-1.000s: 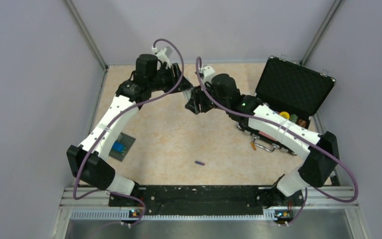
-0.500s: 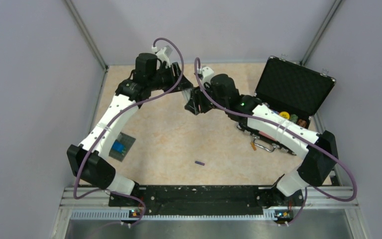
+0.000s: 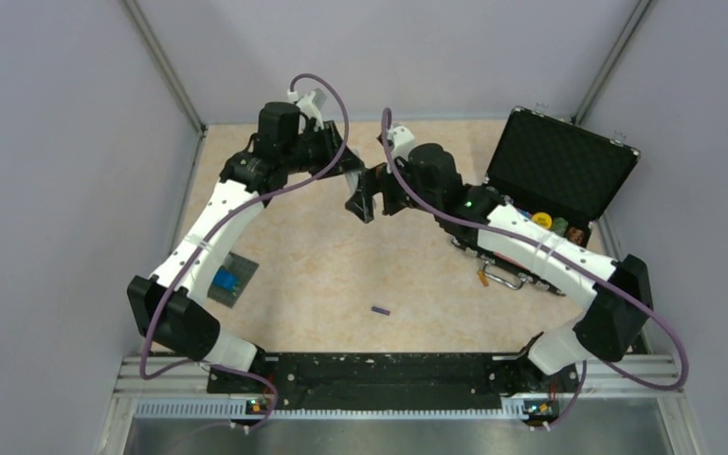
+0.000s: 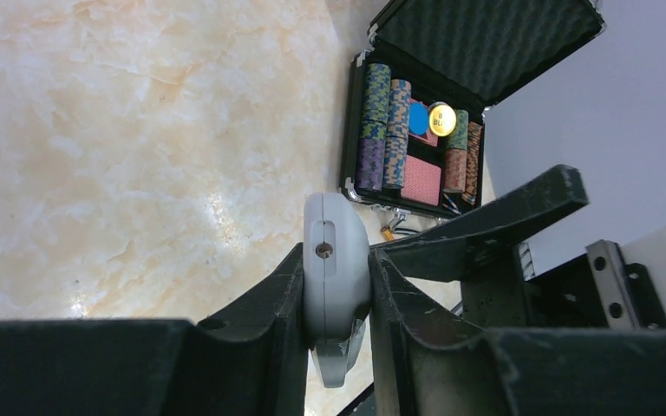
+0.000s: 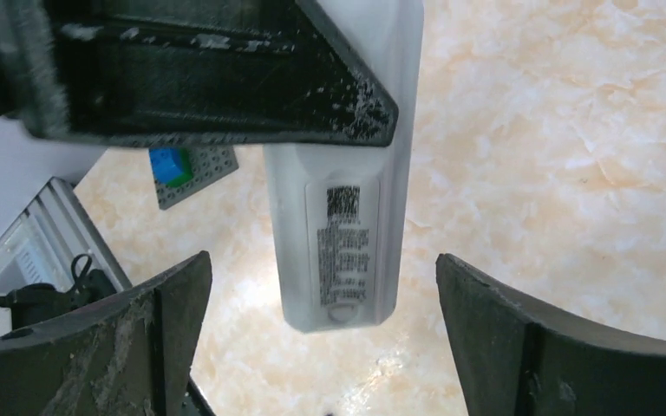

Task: Load the batteries into the remote control

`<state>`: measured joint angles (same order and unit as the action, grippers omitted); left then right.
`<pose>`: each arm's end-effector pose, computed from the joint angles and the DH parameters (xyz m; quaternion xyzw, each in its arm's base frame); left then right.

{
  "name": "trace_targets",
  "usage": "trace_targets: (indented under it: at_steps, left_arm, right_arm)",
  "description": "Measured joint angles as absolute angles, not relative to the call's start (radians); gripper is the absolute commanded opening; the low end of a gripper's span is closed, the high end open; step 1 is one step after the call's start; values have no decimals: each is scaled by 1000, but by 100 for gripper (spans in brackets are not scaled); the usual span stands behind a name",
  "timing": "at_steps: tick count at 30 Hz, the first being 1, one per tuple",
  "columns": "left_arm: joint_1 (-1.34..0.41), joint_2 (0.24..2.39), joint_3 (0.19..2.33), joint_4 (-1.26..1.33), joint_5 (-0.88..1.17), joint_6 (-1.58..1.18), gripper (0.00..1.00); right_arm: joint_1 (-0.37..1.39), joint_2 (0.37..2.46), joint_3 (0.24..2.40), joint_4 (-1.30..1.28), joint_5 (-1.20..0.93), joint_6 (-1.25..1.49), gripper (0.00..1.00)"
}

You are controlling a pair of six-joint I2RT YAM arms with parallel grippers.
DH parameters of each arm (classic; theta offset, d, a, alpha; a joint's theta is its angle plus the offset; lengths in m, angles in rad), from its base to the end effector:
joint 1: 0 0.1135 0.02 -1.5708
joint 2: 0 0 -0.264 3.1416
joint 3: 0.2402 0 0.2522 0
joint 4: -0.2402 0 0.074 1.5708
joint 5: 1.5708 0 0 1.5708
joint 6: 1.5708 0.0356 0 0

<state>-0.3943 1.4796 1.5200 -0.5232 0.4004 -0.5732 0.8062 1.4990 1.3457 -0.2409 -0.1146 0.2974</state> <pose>0.3020 -0.1407 0.3967 0.0276 0.8444 -0.3865 0.3699 0.2416 0.2578 0.3567 -0.2398 0.7958 0.3310 0.4468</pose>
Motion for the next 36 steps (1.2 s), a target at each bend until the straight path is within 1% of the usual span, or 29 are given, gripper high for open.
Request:
trace_targets:
  at_steps: [6, 10, 11, 13, 16, 19, 24, 26, 28, 30, 36]
  left_arm:
    - [-394, 1443, 1516, -514, 399, -574, 0]
    - [-394, 1382, 1495, -449, 408, -582, 0]
    - [-392, 1365, 1486, -425, 410, -586, 0]
    - [-391, 1334, 1467, -377, 411, -598, 0]
    - [-388, 1287, 1411, -281, 410, -615, 0]
    - [-387, 1236, 1314, -165, 400, -635, 0]
    - [-387, 1195, 1166, -6, 359, -668, 0]
    - [-387, 1193, 1135, 28, 340, -675, 0]
    - [-387, 1188, 1115, 54, 318, -679, 0]
    - [-387, 1182, 1108, 70, 302, -679, 0]
    - [-387, 1164, 1108, 98, 268, -677, 0]
  right_arm:
    - [793, 1359, 1254, -151, -124, 382, 99]
    - [758, 1277, 1215, -38, -138, 520, 95]
    - [748, 1260, 1198, -10, -138, 564, 91]
    - [732, 1235, 1164, 39, -136, 655, 79]
    - [714, 1213, 1114, 95, -128, 797, 64]
    - [706, 1211, 1085, 131, -128, 920, 58]
    - [686, 1215, 1081, 167, -183, 1019, 45]
    - [669, 1223, 1081, 179, -213, 1048, 45]
    - [656, 1238, 1081, 184, -238, 1073, 46]
    - [651, 1253, 1081, 185, -257, 1085, 48]
    - [651, 1295, 1112, 141, -286, 1085, 51]
